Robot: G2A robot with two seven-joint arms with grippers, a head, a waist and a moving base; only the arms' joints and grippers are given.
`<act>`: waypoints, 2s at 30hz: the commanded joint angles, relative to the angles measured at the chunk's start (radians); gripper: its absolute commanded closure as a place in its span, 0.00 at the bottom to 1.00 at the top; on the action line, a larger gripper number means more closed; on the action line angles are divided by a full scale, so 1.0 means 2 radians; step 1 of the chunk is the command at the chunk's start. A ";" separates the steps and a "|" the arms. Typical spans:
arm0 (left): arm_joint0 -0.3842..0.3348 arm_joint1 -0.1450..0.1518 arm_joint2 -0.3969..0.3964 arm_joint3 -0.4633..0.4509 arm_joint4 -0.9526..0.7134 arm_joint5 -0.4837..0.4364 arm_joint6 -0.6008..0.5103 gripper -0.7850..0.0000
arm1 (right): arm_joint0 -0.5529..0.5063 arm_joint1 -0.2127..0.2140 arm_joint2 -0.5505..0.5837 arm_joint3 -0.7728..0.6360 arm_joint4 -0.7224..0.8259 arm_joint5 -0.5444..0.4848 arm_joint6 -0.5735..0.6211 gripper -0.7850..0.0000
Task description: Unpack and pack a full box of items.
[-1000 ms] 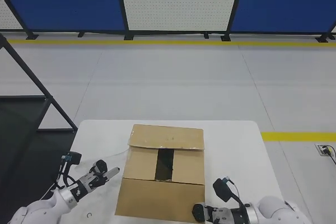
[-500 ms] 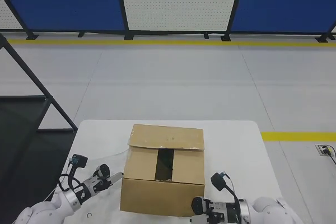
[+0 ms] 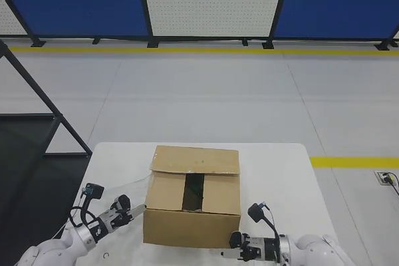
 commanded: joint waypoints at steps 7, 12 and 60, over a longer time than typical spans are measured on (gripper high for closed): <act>0.001 0.000 0.000 0.000 0.000 0.001 0.002 0.00 | -0.017 0.005 0.005 -0.024 0.015 -0.046 0.025 0.00; 0.006 0.000 0.006 -0.006 0.005 0.006 0.013 0.00 | -0.029 0.010 0.012 -0.042 0.016 -0.055 0.038 0.00; -0.012 0.012 0.048 -0.014 -0.019 -0.017 -0.012 0.00 | -0.036 0.023 0.035 -0.046 -0.003 -0.025 0.020 0.00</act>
